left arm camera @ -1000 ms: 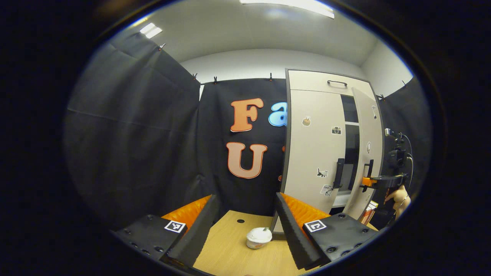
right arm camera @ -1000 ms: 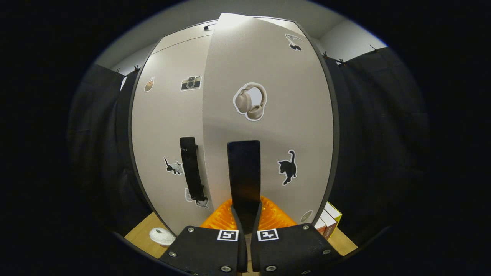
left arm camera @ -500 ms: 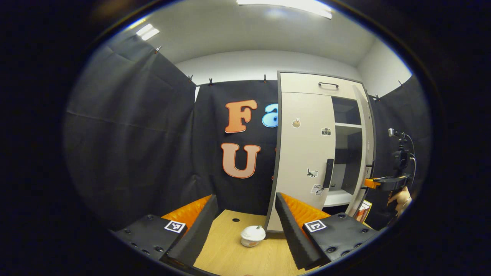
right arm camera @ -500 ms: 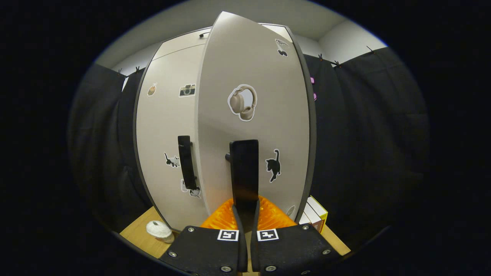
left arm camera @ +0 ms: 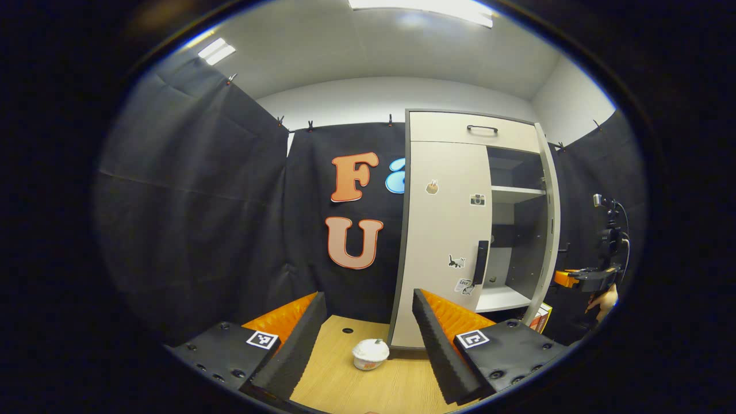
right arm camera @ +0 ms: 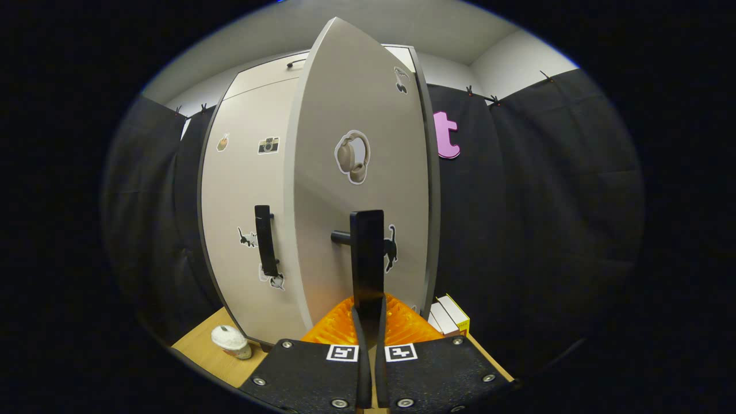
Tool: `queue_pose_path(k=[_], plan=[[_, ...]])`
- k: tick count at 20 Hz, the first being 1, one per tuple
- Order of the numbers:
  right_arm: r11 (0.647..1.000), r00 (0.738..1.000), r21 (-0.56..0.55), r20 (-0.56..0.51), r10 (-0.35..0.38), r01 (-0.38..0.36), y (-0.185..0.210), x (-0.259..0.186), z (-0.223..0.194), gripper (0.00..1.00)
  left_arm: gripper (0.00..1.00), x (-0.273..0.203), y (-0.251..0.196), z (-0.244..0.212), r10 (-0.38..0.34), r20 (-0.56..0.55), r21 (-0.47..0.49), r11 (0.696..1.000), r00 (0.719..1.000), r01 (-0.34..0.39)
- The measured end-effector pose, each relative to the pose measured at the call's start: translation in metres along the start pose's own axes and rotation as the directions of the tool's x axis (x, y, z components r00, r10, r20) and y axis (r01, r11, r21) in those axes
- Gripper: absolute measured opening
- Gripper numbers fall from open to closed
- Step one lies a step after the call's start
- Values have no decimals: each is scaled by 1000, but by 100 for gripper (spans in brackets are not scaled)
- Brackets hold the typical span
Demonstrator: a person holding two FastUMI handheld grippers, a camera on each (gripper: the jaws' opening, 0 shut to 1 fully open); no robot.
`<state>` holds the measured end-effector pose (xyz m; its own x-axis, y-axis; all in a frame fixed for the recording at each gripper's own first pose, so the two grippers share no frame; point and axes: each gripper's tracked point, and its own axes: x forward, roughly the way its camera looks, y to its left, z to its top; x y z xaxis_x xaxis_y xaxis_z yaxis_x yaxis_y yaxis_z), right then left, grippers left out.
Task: Open the right door of the double-door shoe cabinet with the right hand, and open the left door with the left hand.
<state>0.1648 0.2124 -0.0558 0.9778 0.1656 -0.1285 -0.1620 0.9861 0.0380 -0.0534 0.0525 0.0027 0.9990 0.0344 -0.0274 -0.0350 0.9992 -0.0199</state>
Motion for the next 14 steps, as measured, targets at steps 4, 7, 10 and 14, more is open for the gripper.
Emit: queue_pose_path(k=[4,7,10,14], plan=[[1000,1000,3,4,-29,29,-10,-1,0,2,97,2,-14,-1,-8,-2,-4,1000,1000,8],[998,998,-4,-6,-69,69,-25,-7,0,0,96,6,-25,-1,-20,-4,-14,1000,1000,20],[995,995,21,-10,-99,99,-34,-9,0,0,97,9,-37,0,-31,2,-9,999,1000,31],[991,992,44,-22,-126,127,-44,-12,-1,4,97,18,-64,-2,-70,-3,-10,997,998,70]])
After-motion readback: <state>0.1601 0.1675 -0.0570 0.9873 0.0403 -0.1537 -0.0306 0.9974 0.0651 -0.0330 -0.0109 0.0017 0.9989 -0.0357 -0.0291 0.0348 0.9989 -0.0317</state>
